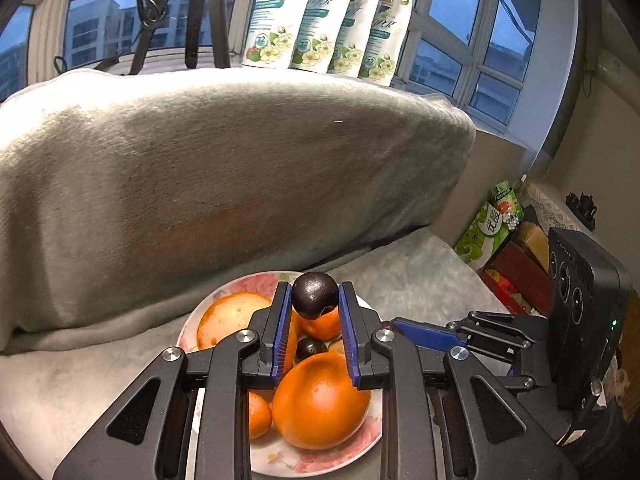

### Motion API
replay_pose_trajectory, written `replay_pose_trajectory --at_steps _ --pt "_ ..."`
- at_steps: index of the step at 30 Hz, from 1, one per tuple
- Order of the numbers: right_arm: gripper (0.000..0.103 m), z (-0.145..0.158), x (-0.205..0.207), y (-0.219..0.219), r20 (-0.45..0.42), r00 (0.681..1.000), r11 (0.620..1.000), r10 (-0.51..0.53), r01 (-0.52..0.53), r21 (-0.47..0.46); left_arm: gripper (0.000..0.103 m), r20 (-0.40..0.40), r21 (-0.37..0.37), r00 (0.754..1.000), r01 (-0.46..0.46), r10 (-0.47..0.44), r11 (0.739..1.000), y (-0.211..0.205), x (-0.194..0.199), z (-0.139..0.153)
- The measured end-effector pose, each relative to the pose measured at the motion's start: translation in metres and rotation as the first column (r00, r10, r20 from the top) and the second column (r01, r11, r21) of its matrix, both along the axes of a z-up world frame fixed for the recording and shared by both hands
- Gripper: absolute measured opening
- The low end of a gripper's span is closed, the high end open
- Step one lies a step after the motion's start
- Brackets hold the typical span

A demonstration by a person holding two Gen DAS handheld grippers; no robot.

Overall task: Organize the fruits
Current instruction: 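Lower the plums onto the plate and open both grippers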

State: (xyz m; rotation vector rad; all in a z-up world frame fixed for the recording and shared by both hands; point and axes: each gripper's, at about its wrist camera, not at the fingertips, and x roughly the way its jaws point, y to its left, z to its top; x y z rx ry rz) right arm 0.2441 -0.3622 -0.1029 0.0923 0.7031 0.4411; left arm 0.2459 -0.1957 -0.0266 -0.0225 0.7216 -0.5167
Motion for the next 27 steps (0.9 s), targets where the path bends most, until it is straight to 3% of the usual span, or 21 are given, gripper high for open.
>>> replay_pose_trajectory --at_steps 13,15,17,19,21,25,27 --pt "0.024 0.004 -0.005 0.0 0.027 0.999 1.0 0.021 -0.021 0.0 0.022 0.01 0.008 1.0 -0.006 0.006 1.0 -0.001 0.002 0.003" --pt "0.024 0.005 -0.005 0.001 0.028 0.999 1.0 0.025 -0.025 -0.004 0.031 0.011 0.004 1.0 -0.01 0.01 1.0 0.0 0.003 0.004" --pt "0.024 0.005 -0.006 0.002 0.028 0.999 1.0 0.029 -0.029 -0.003 0.033 0.015 0.002 1.0 -0.01 0.01 1.0 0.001 0.002 0.005" --pt "0.029 0.005 -0.006 0.003 0.031 0.999 0.999 0.033 -0.033 -0.006 0.033 0.02 0.006 1.0 -0.01 0.01 1.0 0.001 0.002 0.006" --pt "0.049 0.006 -0.007 0.004 0.041 0.999 0.999 0.031 -0.031 -0.01 0.038 0.021 0.005 1.0 -0.015 0.015 1.0 0.002 0.002 0.007" --pt "0.049 0.008 -0.011 0.006 0.055 0.998 0.999 0.042 -0.042 -0.005 0.042 0.023 -0.003 1.0 -0.021 0.021 1.0 0.004 0.002 0.008" --pt "0.053 0.009 -0.011 0.007 0.057 0.997 0.999 0.044 -0.044 -0.014 0.055 0.023 -0.004 1.0 -0.021 0.021 1.0 0.004 0.002 0.008"
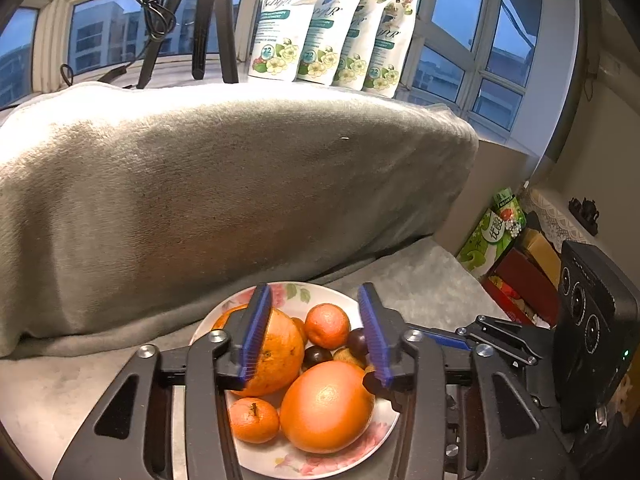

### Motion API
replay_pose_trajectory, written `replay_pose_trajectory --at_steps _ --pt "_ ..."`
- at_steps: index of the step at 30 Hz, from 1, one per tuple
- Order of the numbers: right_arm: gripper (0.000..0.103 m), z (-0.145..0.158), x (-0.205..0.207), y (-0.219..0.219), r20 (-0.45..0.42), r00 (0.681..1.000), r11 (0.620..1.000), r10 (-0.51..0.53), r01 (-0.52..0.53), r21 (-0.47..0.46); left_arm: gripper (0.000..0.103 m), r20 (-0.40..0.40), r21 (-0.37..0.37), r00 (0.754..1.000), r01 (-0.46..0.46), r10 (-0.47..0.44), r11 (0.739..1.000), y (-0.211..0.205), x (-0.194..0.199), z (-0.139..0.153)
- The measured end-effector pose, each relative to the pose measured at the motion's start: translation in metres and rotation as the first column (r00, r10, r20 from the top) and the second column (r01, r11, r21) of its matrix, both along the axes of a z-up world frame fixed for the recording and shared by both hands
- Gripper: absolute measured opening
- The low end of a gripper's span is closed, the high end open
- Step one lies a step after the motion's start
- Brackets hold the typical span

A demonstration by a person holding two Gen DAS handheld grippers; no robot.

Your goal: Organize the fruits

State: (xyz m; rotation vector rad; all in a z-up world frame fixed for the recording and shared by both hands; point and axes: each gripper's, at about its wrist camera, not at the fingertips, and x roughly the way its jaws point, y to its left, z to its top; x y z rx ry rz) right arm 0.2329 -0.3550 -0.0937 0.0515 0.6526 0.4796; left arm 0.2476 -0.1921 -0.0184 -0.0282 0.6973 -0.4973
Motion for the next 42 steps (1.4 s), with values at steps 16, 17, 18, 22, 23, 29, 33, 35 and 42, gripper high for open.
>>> replay_pose_trajectory --at_steps 16,17,18,22,23,29,33,35,42 --pt "0.08 0.001 -0.007 -0.002 0.018 0.999 0.999 -0.026 0.026 -0.024 0.081 0.009 0.009 1.0 -0.012 0.012 1.0 -0.003 -0.004 0.004" --pt "0.08 0.001 -0.008 -0.002 0.02 0.999 0.999 -0.028 0.029 -0.025 0.081 0.011 0.01 1.0 -0.015 0.015 1.0 -0.003 -0.005 0.004" --pt "0.081 0.001 -0.008 -0.002 0.021 0.999 0.999 -0.029 0.029 -0.025 0.081 0.01 0.012 1.0 -0.016 0.016 1.0 -0.003 -0.005 0.004" --pt "0.082 0.001 -0.009 -0.001 0.019 0.999 0.999 -0.03 0.031 -0.032 0.081 0.008 0.016 1.0 -0.019 0.019 1.0 -0.003 -0.006 0.004" --pt "0.085 0.0 -0.009 -0.001 0.019 0.999 0.999 -0.03 0.031 -0.036 0.081 0.007 0.016 1.0 -0.019 0.019 1.0 -0.003 -0.006 0.004" --pt "0.091 0.003 -0.013 0.0 0.038 0.999 0.999 -0.037 0.039 -0.034 0.081 0.008 0.019 1.0 -0.024 0.024 1.0 -0.001 -0.007 0.005" --pt "0.091 0.005 -0.015 0.0 0.042 0.998 0.998 -0.04 0.041 -0.039 0.081 0.011 0.018 1.0 -0.025 0.025 1.0 0.0 -0.01 0.007" --pt "0.091 0.006 -0.016 0.001 0.044 0.998 0.998 -0.04 0.041 -0.041 0.081 0.014 0.018 1.0 -0.026 0.026 1.0 0.001 -0.011 0.008" --pt "0.091 0.007 -0.018 0.003 0.047 0.998 0.998 -0.038 0.041 -0.044 0.081 0.019 0.013 0.999 -0.029 0.029 0.999 0.003 -0.016 0.01"
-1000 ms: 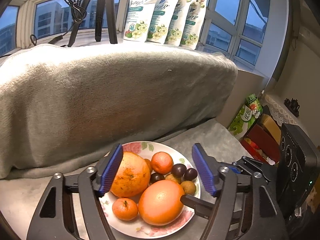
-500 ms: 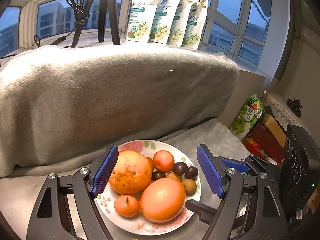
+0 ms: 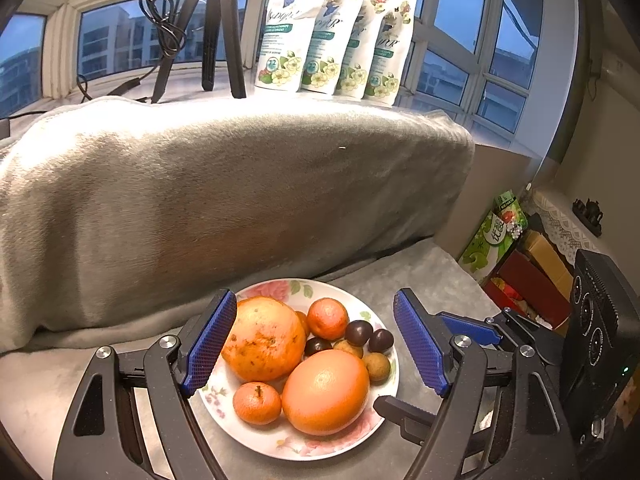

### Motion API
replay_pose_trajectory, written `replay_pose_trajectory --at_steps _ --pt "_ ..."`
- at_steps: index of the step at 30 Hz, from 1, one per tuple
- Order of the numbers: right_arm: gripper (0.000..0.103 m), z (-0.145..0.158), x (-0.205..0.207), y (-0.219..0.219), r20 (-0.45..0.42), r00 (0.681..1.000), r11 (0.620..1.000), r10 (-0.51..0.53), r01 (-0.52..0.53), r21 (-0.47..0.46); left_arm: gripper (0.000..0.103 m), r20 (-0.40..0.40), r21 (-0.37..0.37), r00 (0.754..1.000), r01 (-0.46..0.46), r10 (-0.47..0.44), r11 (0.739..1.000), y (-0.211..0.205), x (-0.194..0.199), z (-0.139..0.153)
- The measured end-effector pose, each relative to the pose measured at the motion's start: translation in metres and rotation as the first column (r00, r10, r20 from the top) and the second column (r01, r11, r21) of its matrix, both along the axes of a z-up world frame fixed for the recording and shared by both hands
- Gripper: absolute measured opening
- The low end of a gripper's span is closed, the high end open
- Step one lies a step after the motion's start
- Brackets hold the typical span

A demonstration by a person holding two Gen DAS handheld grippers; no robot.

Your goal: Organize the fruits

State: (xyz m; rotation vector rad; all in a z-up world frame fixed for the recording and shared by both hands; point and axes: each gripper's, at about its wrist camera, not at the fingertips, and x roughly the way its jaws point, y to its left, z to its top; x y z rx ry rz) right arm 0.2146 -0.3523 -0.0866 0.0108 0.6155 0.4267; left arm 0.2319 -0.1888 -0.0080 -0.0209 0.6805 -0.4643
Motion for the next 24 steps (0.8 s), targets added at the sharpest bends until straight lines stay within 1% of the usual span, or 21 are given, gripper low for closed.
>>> replay_pose_trajectory --at_steps 14,18,24 --pt "0.091 0.007 -0.005 0.004 0.008 1.0 1.0 -0.006 0.006 -0.015 0.081 0.016 -0.023 1.0 -0.008 0.008 1.0 0.01 -0.012 0.005" --pt "0.091 0.01 -0.009 0.004 0.012 1.0 1.0 -0.021 0.021 -0.022 0.081 0.034 -0.031 0.999 -0.017 0.018 0.999 0.017 -0.02 0.009" --pt "0.091 0.019 -0.019 0.005 0.045 0.998 0.998 -0.043 0.045 -0.043 0.081 0.065 -0.051 0.997 -0.039 0.042 0.998 0.032 -0.039 0.014"
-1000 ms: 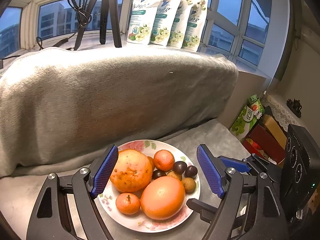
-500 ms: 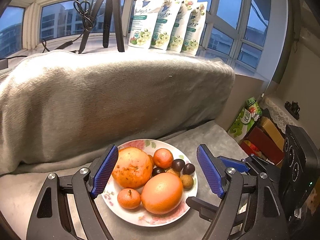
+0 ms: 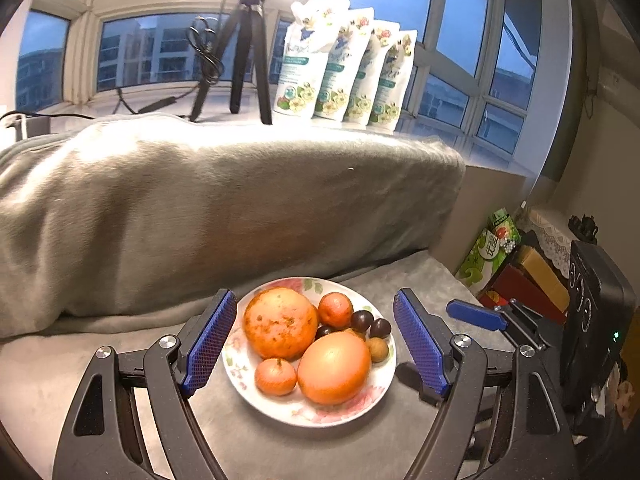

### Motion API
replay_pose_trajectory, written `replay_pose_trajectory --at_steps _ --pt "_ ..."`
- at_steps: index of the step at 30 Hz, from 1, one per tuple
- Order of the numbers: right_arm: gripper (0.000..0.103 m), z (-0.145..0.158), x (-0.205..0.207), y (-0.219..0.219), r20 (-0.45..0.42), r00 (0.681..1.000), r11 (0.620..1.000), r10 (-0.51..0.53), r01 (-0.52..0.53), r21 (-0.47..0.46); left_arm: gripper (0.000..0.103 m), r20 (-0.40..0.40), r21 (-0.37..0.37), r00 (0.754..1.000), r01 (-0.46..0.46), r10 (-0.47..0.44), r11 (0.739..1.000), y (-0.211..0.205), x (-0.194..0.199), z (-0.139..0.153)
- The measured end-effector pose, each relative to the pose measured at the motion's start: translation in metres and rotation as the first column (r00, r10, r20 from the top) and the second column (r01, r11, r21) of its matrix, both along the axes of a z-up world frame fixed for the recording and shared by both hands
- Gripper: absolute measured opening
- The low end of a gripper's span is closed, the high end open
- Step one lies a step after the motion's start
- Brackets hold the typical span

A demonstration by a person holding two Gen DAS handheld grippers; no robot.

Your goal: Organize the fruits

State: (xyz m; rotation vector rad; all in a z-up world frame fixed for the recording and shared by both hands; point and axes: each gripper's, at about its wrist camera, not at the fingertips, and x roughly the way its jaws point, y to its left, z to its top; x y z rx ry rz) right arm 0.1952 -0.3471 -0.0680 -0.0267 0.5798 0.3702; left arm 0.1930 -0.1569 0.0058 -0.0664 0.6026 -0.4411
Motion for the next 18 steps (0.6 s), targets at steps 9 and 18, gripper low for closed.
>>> replay_pose_trajectory --at_steps 9,18 --pt "0.091 0.011 -0.02 0.004 0.037 0.998 0.999 -0.042 0.043 -0.033 0.081 0.033 0.005 0.999 -0.027 0.027 1.0 0.02 -0.037 0.002" --pt "0.091 0.024 -0.041 0.003 0.037 0.99 0.991 -0.137 0.137 -0.005 0.081 0.037 0.025 0.998 -0.059 0.058 0.998 0.04 -0.074 -0.006"
